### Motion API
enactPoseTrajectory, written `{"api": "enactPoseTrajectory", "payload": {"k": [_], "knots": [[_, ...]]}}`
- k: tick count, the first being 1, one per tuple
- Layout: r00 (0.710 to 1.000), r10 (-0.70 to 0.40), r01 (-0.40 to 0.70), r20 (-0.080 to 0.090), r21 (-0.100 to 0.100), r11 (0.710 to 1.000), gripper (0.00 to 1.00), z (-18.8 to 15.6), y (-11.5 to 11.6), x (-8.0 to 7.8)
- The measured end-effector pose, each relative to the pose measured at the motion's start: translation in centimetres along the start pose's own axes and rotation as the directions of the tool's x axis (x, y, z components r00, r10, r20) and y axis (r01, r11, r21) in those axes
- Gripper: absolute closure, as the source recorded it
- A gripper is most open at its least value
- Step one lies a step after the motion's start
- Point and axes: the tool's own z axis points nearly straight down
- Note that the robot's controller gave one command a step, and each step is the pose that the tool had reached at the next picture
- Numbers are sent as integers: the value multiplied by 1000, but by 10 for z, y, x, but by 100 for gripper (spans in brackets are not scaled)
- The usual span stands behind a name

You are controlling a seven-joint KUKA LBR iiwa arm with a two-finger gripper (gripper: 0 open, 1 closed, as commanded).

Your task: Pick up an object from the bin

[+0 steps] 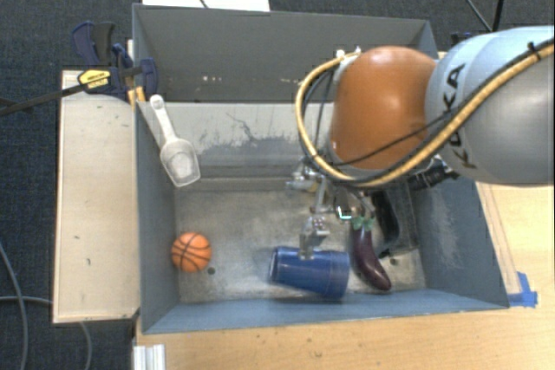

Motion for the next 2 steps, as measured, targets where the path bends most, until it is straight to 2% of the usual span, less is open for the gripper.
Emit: {"api": "enactPoseTrajectory", "payload": {"k": [1,2], "knots": [[1000,2,-2,8,-1,1000,0,-4,-1,-2],[998,-64,64,15,-1,998,0,23,-9,3]]}}
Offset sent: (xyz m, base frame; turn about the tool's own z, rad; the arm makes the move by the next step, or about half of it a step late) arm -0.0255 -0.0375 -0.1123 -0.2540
